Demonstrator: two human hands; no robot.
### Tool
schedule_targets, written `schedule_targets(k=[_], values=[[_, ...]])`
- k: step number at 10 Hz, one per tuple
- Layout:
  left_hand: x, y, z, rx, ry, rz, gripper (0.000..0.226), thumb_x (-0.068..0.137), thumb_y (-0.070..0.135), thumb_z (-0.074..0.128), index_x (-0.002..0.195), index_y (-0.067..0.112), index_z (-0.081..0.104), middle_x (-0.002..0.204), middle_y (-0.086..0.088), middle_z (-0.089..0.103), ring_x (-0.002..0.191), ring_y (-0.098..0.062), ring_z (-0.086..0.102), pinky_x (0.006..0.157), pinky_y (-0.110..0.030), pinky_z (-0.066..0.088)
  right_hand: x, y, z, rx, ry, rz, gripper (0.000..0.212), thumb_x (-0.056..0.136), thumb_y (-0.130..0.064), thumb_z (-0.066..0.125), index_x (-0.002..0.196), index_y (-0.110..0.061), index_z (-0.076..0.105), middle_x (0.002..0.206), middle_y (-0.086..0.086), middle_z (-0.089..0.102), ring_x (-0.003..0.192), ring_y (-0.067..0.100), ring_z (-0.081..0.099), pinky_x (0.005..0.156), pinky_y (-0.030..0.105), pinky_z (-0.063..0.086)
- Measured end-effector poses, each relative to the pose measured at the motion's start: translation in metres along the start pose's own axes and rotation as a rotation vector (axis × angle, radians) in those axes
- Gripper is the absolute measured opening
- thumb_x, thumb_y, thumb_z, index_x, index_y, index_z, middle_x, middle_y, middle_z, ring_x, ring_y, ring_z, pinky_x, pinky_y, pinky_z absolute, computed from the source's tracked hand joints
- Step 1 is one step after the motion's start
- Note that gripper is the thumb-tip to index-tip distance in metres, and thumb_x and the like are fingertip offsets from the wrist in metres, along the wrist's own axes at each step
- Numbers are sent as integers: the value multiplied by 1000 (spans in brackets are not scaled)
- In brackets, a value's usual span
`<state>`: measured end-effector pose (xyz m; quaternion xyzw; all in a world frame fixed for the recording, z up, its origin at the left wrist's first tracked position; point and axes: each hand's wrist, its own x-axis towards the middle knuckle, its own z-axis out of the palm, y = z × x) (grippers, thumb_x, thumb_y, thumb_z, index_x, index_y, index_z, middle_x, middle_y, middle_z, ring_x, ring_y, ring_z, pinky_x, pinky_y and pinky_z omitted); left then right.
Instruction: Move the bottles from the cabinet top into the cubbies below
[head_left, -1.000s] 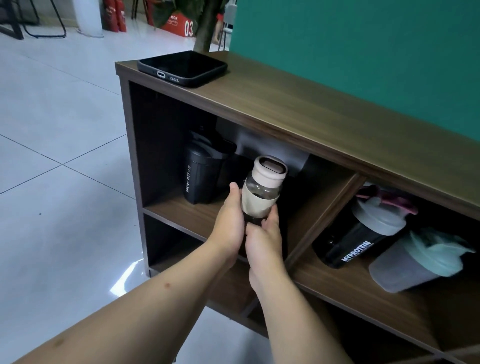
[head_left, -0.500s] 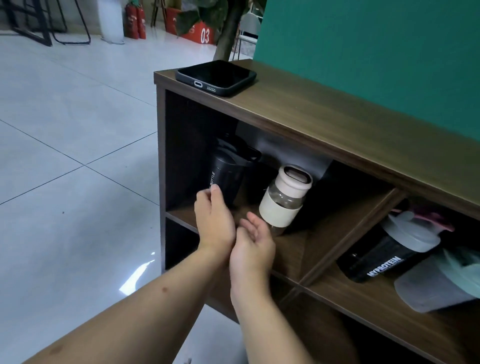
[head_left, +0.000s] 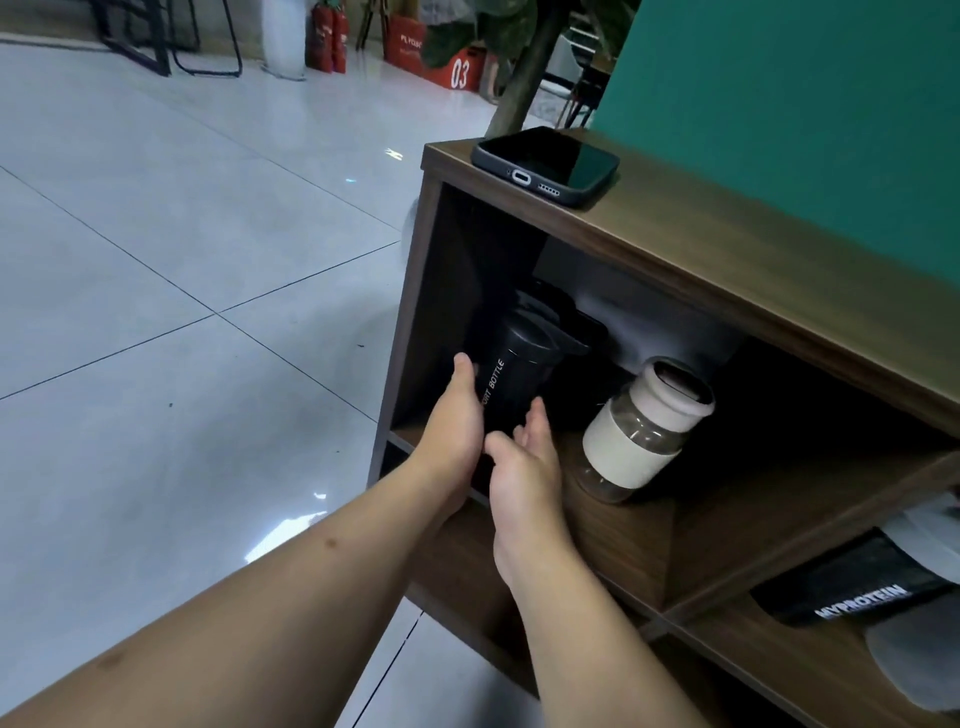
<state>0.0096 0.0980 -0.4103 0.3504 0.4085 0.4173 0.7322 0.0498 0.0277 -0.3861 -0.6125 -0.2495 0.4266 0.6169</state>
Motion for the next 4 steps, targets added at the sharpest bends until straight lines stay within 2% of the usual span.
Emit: schedule_targets(k=[1, 2, 3, 4], values=[[3, -2, -2, -7, -14, 3, 51, 111, 53, 23, 95, 30, 67, 69, 22, 79, 90, 0, 67, 89, -25, 45, 4, 2, -2, 6, 5, -3, 80, 97, 11, 47, 165, -23, 21, 171, 7, 25, 152, 19, 32, 71, 6, 49], [-3, -1, 0, -13, -11, 19, 43, 111, 51, 24, 115, 26, 59, 86, 20, 74, 79, 7, 66, 75, -17, 44, 5, 5, -7, -34, -15, -14, 83, 94, 12, 51, 164, -21, 22, 171, 9, 25, 155, 18, 28, 103, 25, 34], [1, -8, -3, 34, 38, 36, 46, 110, 52, 26, 110, 26, 64, 87, 21, 79, 80, 10, 71, 86, -20, 44, -1, -6, -19, -34, -41, -24, 86, 91, 16, 53, 163, -19, 22, 167, 6, 30, 152, 15, 31, 108, 26, 32], [-16, -13, -9, 180, 109, 65, 75, 92, 71, 32, 145, 25, 58, 143, 5, 65, 133, -14, 58, 118, -40, 36, -36, -12, -41, -138, -86, 19, 85, 92, 14, 58, 162, -21, 25, 161, 3, 37, 145, 15, 42, 103, 25, 40]])
